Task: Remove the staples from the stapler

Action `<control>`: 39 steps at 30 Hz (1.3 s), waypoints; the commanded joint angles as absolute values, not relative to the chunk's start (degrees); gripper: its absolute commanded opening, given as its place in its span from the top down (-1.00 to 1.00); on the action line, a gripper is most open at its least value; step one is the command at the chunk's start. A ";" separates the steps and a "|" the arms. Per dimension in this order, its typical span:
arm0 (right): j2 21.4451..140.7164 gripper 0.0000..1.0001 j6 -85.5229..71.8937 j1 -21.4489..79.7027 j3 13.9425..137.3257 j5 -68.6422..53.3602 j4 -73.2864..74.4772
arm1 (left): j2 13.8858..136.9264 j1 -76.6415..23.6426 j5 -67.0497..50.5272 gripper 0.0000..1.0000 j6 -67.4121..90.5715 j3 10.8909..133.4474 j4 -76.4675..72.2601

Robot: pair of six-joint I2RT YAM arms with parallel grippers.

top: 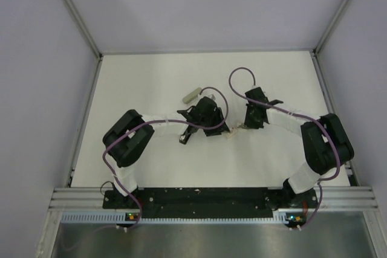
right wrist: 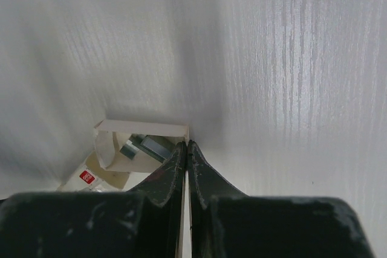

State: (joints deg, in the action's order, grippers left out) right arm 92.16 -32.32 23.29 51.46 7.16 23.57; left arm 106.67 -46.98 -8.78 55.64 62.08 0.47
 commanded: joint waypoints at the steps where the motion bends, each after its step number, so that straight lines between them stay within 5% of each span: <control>1: 90.88 1.00 -31.11 24.52 52.38 6.95 22.59 | 107.23 -46.76 -9.05 -0.03 55.99 62.67 -1.93; 39: 79.54 1.00 -33.05 27.33 41.92 5.98 25.93 | 105.91 -46.93 -8.70 -0.03 56.34 60.56 -2.90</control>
